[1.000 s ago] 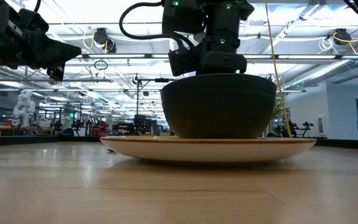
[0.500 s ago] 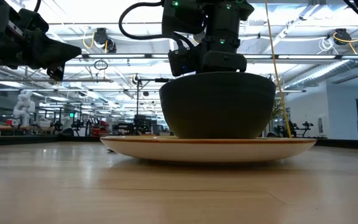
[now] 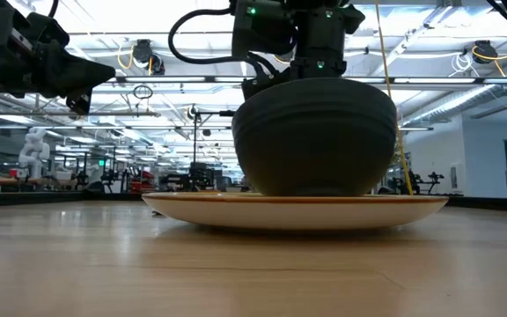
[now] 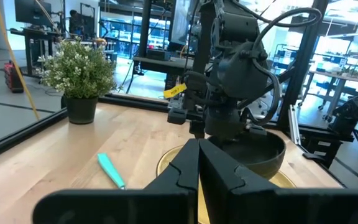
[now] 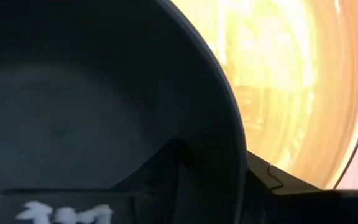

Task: Set table place
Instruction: Put the black bowl on top of the yellow plate

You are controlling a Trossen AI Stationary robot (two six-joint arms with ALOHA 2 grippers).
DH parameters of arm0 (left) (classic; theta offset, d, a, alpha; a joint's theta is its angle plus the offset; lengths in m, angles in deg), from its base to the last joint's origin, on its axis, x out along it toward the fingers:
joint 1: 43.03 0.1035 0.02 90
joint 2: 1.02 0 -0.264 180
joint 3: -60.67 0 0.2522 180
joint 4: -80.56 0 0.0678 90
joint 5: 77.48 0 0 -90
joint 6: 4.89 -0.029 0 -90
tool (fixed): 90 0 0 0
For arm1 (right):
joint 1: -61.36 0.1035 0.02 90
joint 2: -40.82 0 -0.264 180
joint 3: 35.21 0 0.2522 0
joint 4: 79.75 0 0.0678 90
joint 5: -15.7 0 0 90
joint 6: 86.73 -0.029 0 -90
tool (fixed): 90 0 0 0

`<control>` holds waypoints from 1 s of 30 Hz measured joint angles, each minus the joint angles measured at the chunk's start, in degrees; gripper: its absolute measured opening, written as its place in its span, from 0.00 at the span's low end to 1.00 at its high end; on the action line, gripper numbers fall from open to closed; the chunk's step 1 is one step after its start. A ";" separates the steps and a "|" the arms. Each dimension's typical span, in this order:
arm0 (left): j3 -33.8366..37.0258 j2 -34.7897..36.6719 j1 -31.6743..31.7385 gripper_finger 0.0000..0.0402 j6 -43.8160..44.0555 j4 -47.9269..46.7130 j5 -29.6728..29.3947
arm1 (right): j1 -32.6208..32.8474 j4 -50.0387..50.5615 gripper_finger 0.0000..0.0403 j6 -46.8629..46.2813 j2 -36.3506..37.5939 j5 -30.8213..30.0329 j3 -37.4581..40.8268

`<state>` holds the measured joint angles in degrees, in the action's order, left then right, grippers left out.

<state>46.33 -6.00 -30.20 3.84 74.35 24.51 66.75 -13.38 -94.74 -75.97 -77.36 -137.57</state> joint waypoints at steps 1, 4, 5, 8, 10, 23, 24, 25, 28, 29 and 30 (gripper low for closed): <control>-0.02 -0.01 0.00 0.04 0.23 0.00 -0.02 | 0.00 -0.05 0.26 0.03 -0.01 -0.01 0.00; 0.00 -0.01 -0.01 0.04 0.41 0.00 -0.02 | 0.00 -0.30 0.26 0.04 0.00 -0.54 0.00; 0.00 0.01 0.01 0.04 0.43 0.00 -0.02 | 0.03 -0.32 0.26 -0.02 0.11 -0.94 0.00; -0.02 0.01 -0.01 0.04 0.43 0.00 -0.02 | 0.09 -0.76 0.26 -0.12 0.29 -1.49 0.04; -0.01 0.00 0.00 0.04 0.42 0.00 -0.02 | 0.15 -0.88 0.26 -0.27 0.79 -1.67 0.11; 0.00 0.00 0.01 0.04 0.25 0.00 -0.04 | 1.49 -1.27 0.26 0.17 2.02 -3.69 0.13; 0.00 -0.01 0.00 0.04 0.25 0.00 -0.04 | 1.49 -1.17 0.26 0.33 2.40 -3.60 0.17; 0.00 0.00 0.01 0.04 0.26 0.00 -0.04 | 1.49 -1.16 0.26 0.33 2.64 -3.50 0.17; 0.00 0.01 -0.01 0.04 0.28 0.02 -0.04 | 1.49 -1.20 0.26 0.33 4.16 -3.15 0.16; 0.00 -0.01 0.01 0.04 0.28 0.04 -0.04 | 1.46 -1.23 0.26 0.33 4.72 -3.13 0.15; 0.00 -0.01 0.01 0.04 0.31 0.04 -0.04 | 1.46 -1.29 0.26 0.30 5.29 -3.10 0.15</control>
<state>46.33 -6.01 -30.19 4.16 74.40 24.47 68.21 -14.67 -94.45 -70.68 -80.45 -137.42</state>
